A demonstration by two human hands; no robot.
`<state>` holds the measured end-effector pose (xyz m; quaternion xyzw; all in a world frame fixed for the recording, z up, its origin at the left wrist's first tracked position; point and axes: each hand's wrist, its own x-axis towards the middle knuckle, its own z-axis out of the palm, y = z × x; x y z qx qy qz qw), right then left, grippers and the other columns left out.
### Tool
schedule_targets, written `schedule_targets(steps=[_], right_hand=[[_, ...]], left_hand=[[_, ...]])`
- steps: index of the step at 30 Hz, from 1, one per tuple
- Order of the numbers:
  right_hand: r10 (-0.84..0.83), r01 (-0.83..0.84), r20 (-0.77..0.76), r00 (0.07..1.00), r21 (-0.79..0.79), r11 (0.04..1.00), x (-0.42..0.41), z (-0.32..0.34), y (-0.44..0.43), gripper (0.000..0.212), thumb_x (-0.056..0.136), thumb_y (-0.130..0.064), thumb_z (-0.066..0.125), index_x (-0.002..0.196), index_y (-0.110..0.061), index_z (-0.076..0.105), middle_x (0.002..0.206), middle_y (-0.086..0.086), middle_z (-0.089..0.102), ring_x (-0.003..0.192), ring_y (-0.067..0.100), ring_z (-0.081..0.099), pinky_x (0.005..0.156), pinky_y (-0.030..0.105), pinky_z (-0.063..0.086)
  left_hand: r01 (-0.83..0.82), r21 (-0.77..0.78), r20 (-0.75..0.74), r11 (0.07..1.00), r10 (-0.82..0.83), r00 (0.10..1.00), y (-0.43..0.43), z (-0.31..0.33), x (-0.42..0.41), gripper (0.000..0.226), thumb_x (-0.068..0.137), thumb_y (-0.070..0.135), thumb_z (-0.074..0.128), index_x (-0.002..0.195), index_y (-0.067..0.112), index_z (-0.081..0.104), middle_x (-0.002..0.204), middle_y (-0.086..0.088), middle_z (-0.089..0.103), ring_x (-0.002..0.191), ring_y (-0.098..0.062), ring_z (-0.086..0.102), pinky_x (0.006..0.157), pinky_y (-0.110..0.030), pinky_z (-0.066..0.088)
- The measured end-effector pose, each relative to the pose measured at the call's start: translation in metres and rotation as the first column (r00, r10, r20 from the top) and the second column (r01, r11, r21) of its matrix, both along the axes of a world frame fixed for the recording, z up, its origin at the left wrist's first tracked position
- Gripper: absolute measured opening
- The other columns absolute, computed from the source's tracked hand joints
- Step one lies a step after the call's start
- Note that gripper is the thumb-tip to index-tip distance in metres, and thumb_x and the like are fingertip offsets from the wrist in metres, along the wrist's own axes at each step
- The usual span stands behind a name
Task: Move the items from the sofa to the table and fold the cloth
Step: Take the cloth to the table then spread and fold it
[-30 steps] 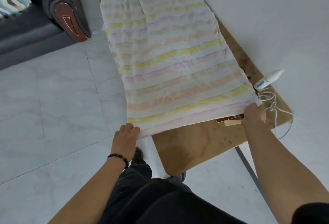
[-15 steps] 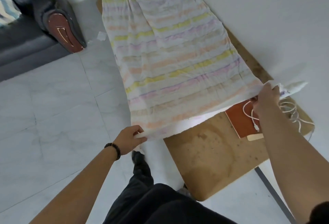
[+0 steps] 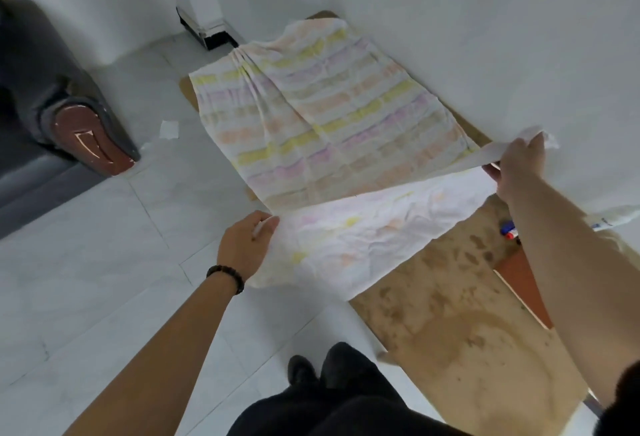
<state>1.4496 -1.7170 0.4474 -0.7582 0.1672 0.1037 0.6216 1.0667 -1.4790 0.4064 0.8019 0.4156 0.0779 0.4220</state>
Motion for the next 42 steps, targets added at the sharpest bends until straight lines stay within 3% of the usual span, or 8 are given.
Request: schedule_targets(steps=[12,18,22,24,29,33,37,42], right_hand=[[0.081,-0.081,-0.042,0.996,0.005,0.997,0.099,-0.066,0.155,0.053,0.104,-0.022,0.028,0.155,-0.036,0.018,0.148,-0.003,0.036,0.105,0.015,0.061,0.070,0.030,0.061],[0.222,-0.220,-0.011,0.975,-0.187,0.957,0.164,-0.123,0.243,0.058,0.104,-0.034,0.029,0.157,-0.030,0.008,0.152,-0.002,0.034,0.092,0.013,0.058,0.071,0.027,0.057],[0.496,-0.512,-0.185,0.848,-0.530,0.676,0.175,-0.164,0.279,0.080,0.094,-0.067,0.032,0.157,-0.024,0.007,0.153,0.012,0.031,0.132,0.036,0.043,0.107,0.044,0.034],[0.545,-0.526,-0.201,0.814,-0.653,0.545,0.178,-0.169,0.285,0.086,0.091,-0.075,0.028,0.157,-0.023,0.011,0.152,0.015,0.027,0.135,0.039,0.039,0.110,0.046,0.030],[0.560,-0.580,-0.276,0.781,-0.653,0.487,0.182,-0.170,0.286,0.091,0.090,-0.075,0.034,0.158,-0.023,0.004,0.156,0.018,0.016,0.142,0.040,0.026,0.114,0.047,0.023],[0.576,-0.588,-0.304,0.759,-0.700,0.405,0.143,-0.163,0.298,0.097,0.091,-0.060,0.052,0.157,-0.018,-0.004,0.160,0.018,0.005,0.145,0.041,0.012,0.118,0.049,0.016],[0.638,-0.435,-0.074,0.767,-0.790,0.431,0.034,-0.156,0.348,0.077,0.095,-0.042,0.051,0.157,-0.019,0.013,0.163,0.020,0.003,0.148,0.040,0.007,0.117,0.052,0.013],[0.835,-0.459,0.093,0.542,-0.800,0.386,-0.095,-0.170,0.428,0.055,0.096,-0.038,0.053,0.148,-0.020,0.042,0.156,0.021,0.029,0.143,0.043,0.027,0.111,0.056,0.028]], left_hand=[[0.119,0.250,-0.338,0.961,-0.028,0.941,0.148,-0.074,0.115,0.037,0.102,0.043,0.031,0.090,0.016,0.053,0.069,-0.004,0.057,0.065,-0.027,0.053,0.054,-0.033,0.040],[0.160,0.312,-0.488,0.937,0.013,0.873,0.210,-0.111,0.165,0.037,0.103,0.041,0.026,0.085,0.015,0.043,0.071,-0.005,0.051,0.061,-0.025,0.048,0.050,-0.031,0.031],[0.189,0.313,-0.564,0.931,0.021,0.826,0.226,-0.130,0.170,0.034,0.102,0.040,0.029,0.086,0.014,0.045,0.080,-0.006,0.051,0.074,-0.027,0.050,0.057,-0.035,0.039],[0.203,0.319,-0.587,0.926,0.025,0.809,0.229,-0.132,0.172,0.030,0.100,0.037,0.035,0.087,0.013,0.048,0.082,-0.005,0.051,0.077,-0.027,0.050,0.059,-0.036,0.040],[0.288,0.425,-0.534,0.858,-0.019,0.845,0.244,-0.128,0.177,0.029,0.090,0.031,0.043,0.081,0.007,0.057,0.082,-0.011,0.054,0.077,-0.031,0.049,0.067,-0.040,0.042],[0.350,0.488,-0.489,0.799,-0.082,0.868,0.276,-0.127,0.180,0.031,0.092,0.030,0.044,0.104,0.006,0.059,0.113,-0.018,0.056,0.101,-0.038,0.051,0.081,-0.048,0.041],[0.502,0.470,-0.507,0.726,-0.244,0.827,0.340,-0.128,0.188,0.040,0.094,0.021,0.050,0.132,0.009,0.047,0.147,-0.021,0.037,0.135,-0.040,0.034,0.104,-0.056,0.031],[0.686,0.372,-0.616,0.626,-0.386,0.687,0.435,-0.136,0.215,0.066,0.098,0.055,0.030,0.153,0.020,0.017,0.162,-0.011,0.005,0.149,-0.030,0.003,0.118,-0.055,0.006]])
